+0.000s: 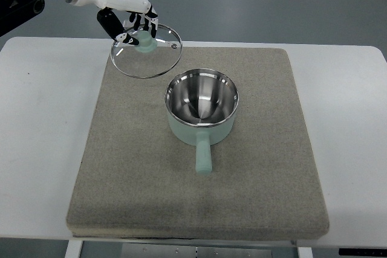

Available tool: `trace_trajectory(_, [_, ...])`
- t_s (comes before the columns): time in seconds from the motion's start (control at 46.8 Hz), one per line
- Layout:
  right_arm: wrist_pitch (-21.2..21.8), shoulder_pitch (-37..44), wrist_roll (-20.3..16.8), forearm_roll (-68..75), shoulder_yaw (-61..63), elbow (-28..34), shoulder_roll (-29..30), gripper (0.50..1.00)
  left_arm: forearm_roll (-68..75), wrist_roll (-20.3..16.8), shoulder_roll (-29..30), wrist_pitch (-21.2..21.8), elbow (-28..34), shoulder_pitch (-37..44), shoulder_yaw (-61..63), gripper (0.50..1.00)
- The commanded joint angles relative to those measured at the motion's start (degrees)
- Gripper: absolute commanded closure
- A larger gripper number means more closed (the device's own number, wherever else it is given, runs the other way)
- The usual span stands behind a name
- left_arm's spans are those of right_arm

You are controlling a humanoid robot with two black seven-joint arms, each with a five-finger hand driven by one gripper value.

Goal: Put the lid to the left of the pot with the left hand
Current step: 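Lift the glass lid off the pot and carry it beside the pot, then lower the lid onto the mat and open the left hand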

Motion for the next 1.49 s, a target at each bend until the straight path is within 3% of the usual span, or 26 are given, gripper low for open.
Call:
trace_trajectory(0.0, [0.00,0.00,0.04,0.00,0.00,0.00,0.00,0.579,0.00,0.01,1.68,0.00,0.32,0.23,0.00,1.000])
trace_trajectory(0.577, [0.00,0.00,0.04,0.00,0.00,0.00,0.00,0.579,0.44,0.01,3.88,0.53,2.08,6.29,0.09,1.000])
trace_trajectory(1.068, [0.00,0.00,-0.05,0.00,0.00,0.00,0.00,0.579,0.44,0.01,0.54,0.97,8.23,13.06,0.00,1.000])
trace_trajectory(1.474, [0.00,0.00,0.04,0.00,0.00,0.00,0.00,0.579,0.00,0.01,-1.04,2.38,9.03,13.41,-0.08,1.000])
